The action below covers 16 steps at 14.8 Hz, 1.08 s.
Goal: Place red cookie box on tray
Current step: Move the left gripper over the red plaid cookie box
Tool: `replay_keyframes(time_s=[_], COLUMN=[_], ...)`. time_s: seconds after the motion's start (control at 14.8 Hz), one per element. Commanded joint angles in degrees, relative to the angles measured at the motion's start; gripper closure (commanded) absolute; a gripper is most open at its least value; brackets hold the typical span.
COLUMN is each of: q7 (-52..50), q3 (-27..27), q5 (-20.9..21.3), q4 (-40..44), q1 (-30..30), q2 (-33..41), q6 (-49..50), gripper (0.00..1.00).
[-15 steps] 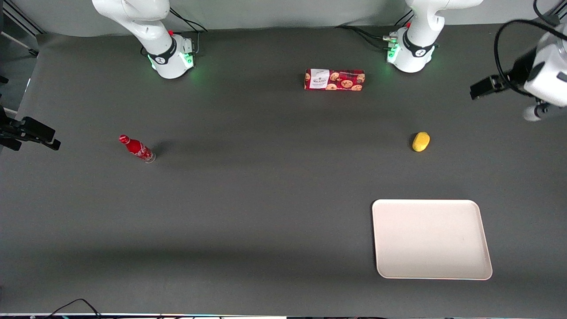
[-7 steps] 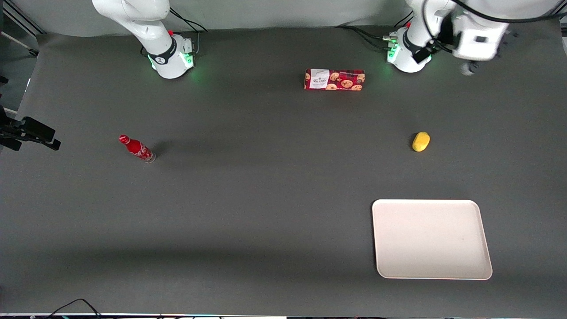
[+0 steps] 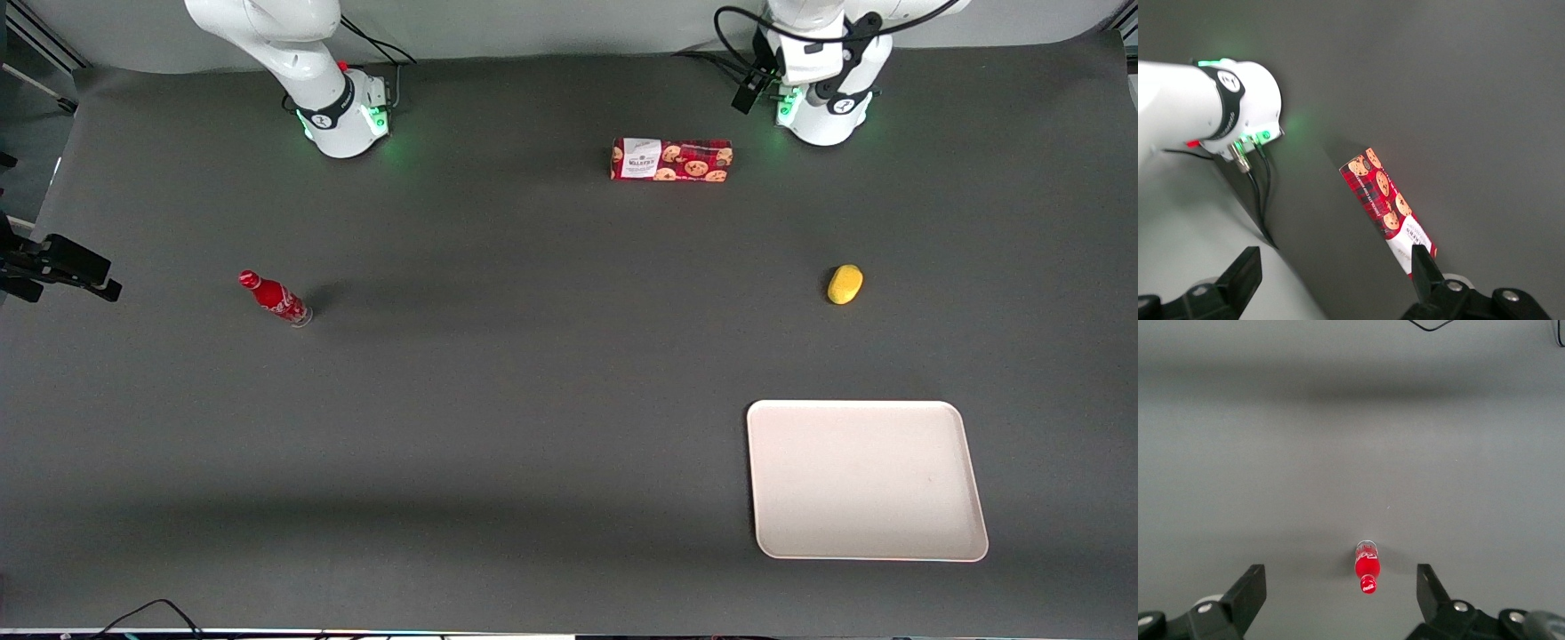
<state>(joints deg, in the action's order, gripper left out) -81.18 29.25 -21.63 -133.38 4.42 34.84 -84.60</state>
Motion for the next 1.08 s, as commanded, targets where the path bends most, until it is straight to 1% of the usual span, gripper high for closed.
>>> replay_keyframes(time_s=[0.0,0.14,0.27,0.41,0.54,0.61,0.74,0.95,1.02], q7=[-9.1,-13.2,-15.1,-17.0,-17.1,-17.3,-17.3,-17.4,-17.3], q3=[6.6,11.2,13.8,16.1,20.8,23.1,24.1,27.4,27.4], q5=[-3.9,-5.9,-8.9,-9.6,-12.5,-13.2,-13.9,-13.9,-13.9], q4=[-4.5,-6.6,-7.9,-8.9,-9.5,-9.5,-9.5,-9.4,-9.4], q1=[0.8,1.0,1.0,1.1,1.0,0.9,0.9,0.3,0.3], q2=[1.4,1.3,1.2,1.0,0.6,0.5,0.3,-2.7,-2.8], q6=[-5.7,-9.5,-12.9,-15.8,-18.2,-18.8,-19.4,-21.4,-21.4], gripper=[0.00,0.00,0.00,0.00,0.00,0.00,0.00,0.00,0.00])
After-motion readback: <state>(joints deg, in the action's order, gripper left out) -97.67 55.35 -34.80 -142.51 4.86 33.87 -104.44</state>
